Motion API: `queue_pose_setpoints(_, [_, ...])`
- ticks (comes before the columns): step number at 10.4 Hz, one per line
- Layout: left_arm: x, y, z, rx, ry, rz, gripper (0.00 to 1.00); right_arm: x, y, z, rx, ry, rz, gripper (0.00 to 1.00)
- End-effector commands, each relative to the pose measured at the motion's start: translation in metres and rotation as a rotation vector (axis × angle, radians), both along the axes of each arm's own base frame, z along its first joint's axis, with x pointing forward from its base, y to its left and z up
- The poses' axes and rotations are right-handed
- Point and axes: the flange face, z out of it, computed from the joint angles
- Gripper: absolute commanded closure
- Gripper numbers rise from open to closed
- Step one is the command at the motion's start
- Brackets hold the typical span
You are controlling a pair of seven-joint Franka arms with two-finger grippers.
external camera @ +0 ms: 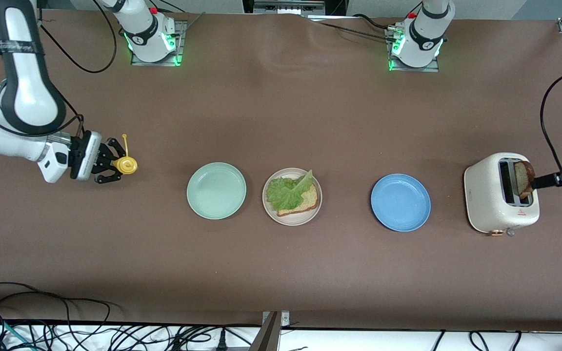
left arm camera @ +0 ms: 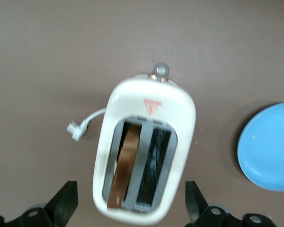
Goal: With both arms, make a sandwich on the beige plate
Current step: 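Return the mustard bottle while the left gripper reaches the toaster bread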
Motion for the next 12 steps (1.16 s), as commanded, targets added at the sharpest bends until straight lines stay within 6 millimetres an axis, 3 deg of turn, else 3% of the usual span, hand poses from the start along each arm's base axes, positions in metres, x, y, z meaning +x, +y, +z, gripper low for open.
queue_pose_setpoints(1, [0.019,0.004,-0.017,0.033,-0.024,-0.045,0.0,-0.04,-0.041,-0.031,0.118,-0.124,0.019,1.0])
queue_pose_setpoints(3, [0.02,0.014,-0.032,0.035,-0.024,-0.037,0.0,-0.063,-0.062,-0.059,0.243,-0.183,0.009,1.0])
queue_pose_setpoints(6, [0.011,0.022,-0.037,0.024,0.012,-0.019,0.0,-0.079,-0.08,-0.085,0.342,-0.244,0.007,1.0])
queue_pose_setpoints(8, [-0.003,0.018,-0.041,-0.007,0.111,-0.011,0.0,-0.087,-0.08,-0.112,0.427,-0.258,-0.027,1.0])
queue_pose_setpoints(11, [-0.012,0.019,-0.055,-0.024,0.146,-0.002,0.0,-0.093,-0.086,-0.126,0.438,-0.265,-0.034,1.0])
queue_pose_setpoints(12, [-0.015,0.029,-0.058,-0.028,0.151,0.012,0.12,-0.097,-0.086,-0.14,0.445,-0.274,-0.037,1.0])
